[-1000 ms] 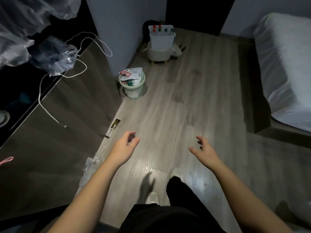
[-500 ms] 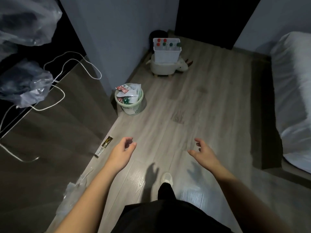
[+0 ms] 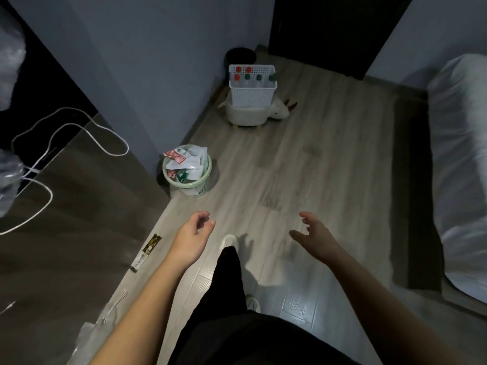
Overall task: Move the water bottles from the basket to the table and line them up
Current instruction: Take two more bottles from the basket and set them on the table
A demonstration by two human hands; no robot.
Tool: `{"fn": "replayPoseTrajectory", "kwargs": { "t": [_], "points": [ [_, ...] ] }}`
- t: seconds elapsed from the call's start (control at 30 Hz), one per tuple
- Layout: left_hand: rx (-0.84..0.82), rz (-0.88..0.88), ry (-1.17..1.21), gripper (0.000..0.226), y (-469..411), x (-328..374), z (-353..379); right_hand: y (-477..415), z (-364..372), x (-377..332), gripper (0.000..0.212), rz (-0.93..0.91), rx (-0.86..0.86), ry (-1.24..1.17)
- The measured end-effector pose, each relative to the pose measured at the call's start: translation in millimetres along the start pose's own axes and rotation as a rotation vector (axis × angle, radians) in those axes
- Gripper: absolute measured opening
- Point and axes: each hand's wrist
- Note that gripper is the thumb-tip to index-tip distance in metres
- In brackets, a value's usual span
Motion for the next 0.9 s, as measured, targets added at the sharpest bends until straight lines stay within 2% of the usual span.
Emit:
{"fn": "replayPoseTrajectory", "kwargs": {
  "t": [0.27,0.57,0.73,0.9],
  "points": [
    [-0.013,0.011,0.013,0.030,-139.6,33.3,-12.1,-114.7,-28.9,-59.0,0.068,0.021,0.030,0.024],
    [-0.100,0.076,-0.028,0.026,-303.3,105.3,-48.1,-228.3,-68.3,-139.5,0.066,0.071,0.082,0.019],
    [-0.118,0.109,-0.050,0.028,-360.1,142.0,-46.9,-277.4,-88.2,-158.3,0.067,0.084,0.089,-0.004],
    [-0.113,0.053,-0.025,0.029,-403.7,167.1,-31.8,-341.4,-111.3,-171.3,0.066,0.091,0.058,-0.022]
  ]
}}
Point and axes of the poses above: each hand's wrist, its own y-axis away from the middle knuckle, its own z-axis out of the palm, x = y × z, and after that the axes turned 5 degrees about -y, right-handed
